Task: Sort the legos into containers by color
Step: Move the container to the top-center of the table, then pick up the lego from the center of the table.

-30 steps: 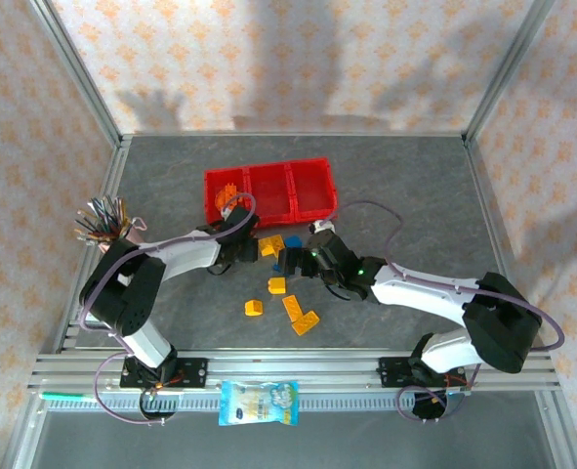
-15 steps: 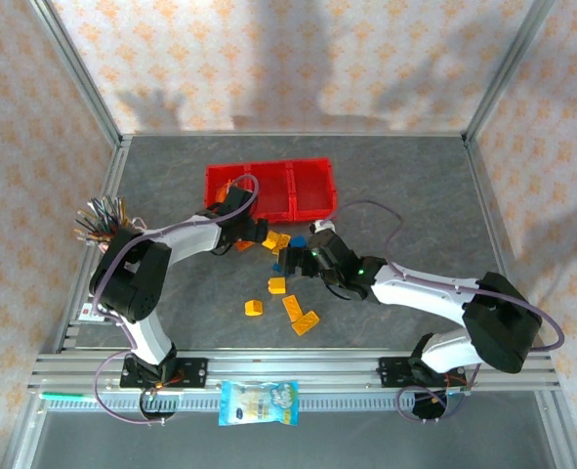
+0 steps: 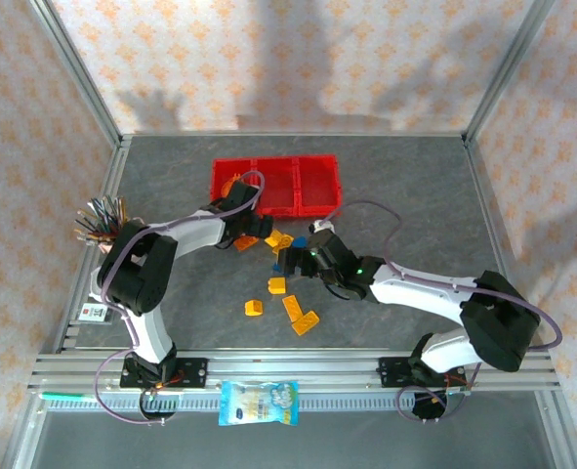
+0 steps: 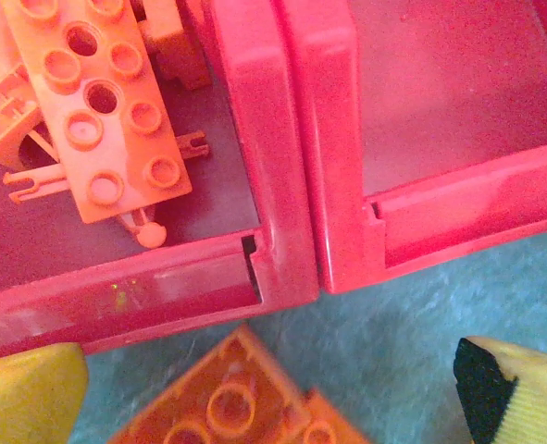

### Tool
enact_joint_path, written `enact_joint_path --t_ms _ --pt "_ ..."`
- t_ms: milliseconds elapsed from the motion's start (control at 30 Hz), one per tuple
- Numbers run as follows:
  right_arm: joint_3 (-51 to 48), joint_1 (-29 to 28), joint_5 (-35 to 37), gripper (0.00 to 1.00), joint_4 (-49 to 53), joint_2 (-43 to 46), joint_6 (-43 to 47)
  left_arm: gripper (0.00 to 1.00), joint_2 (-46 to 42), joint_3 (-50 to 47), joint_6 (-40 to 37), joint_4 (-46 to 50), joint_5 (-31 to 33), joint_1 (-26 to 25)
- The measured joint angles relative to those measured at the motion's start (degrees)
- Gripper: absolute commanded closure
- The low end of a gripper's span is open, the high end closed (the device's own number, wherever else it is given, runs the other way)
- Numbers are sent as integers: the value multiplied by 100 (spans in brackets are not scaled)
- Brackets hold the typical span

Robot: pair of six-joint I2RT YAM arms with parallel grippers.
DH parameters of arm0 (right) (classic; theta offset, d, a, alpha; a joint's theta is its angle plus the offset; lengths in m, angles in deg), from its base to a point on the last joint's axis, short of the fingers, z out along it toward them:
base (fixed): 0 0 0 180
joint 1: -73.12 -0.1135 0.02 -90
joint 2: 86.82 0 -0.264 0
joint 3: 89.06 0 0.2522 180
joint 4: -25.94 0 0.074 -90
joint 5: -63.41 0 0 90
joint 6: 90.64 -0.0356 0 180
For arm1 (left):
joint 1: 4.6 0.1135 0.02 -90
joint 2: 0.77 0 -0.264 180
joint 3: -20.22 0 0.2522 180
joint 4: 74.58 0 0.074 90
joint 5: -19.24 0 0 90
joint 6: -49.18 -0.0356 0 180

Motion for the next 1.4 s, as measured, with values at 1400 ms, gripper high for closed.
enact_joint_path --t_ms 1400 --pt "4 2 -4 0 -4 -15 -2 14 -417 -581 2107 50 166 258"
